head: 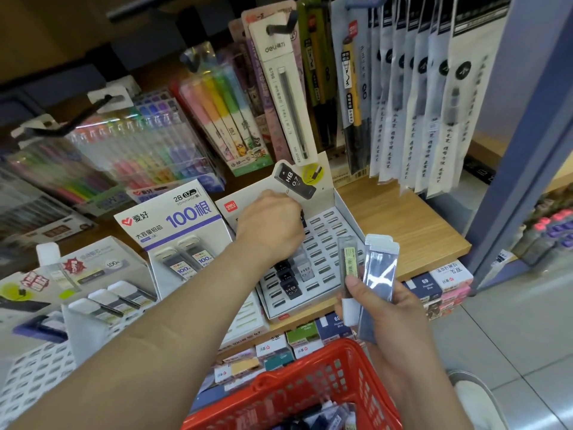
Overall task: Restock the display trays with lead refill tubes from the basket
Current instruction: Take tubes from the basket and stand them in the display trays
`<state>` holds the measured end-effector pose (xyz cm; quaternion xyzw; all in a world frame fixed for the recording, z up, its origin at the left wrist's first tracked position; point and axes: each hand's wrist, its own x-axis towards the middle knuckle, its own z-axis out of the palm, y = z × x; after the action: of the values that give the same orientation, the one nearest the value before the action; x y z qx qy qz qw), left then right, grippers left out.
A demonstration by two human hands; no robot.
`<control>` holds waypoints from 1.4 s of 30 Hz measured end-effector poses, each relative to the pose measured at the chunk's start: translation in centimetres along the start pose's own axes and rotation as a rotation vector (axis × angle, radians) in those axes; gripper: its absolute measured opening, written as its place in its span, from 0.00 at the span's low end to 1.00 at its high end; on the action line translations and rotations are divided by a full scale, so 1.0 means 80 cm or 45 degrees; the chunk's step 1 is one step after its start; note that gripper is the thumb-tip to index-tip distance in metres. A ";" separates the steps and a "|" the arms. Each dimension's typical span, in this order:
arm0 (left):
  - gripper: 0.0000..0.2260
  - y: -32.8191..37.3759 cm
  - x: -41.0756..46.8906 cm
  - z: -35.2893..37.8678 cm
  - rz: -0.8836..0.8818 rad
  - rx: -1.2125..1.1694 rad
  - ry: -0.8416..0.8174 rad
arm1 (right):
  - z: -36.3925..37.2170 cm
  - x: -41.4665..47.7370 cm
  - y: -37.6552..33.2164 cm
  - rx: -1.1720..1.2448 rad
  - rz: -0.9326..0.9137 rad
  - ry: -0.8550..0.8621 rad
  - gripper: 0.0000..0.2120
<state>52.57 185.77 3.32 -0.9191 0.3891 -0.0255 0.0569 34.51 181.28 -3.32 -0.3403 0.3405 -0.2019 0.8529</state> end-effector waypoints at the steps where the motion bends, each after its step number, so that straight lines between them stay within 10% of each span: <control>1: 0.14 0.002 -0.006 -0.007 -0.014 -0.083 0.008 | 0.002 -0.001 0.000 0.008 0.003 0.000 0.12; 11: 0.16 0.056 -0.172 -0.017 -0.657 -1.847 -0.298 | 0.033 -0.018 -0.004 -0.008 -0.123 -0.156 0.05; 18: 0.09 0.048 -0.196 -0.013 -1.132 -2.539 0.000 | 0.058 -0.031 0.002 -0.162 -0.167 -0.222 0.07; 31: 0.07 -0.020 -0.230 -0.022 -0.937 -1.831 0.526 | 0.069 -0.037 0.009 -0.129 -0.067 -0.260 0.05; 42: 0.13 -0.114 -0.282 -0.018 -1.108 -2.107 0.460 | 0.104 -0.056 0.035 -0.523 0.073 -0.718 0.09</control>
<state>43.23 208.12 5.80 -0.7142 -0.0896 0.0973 -0.6873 37.74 189.44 1.10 -0.5375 0.1345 -0.0030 0.8325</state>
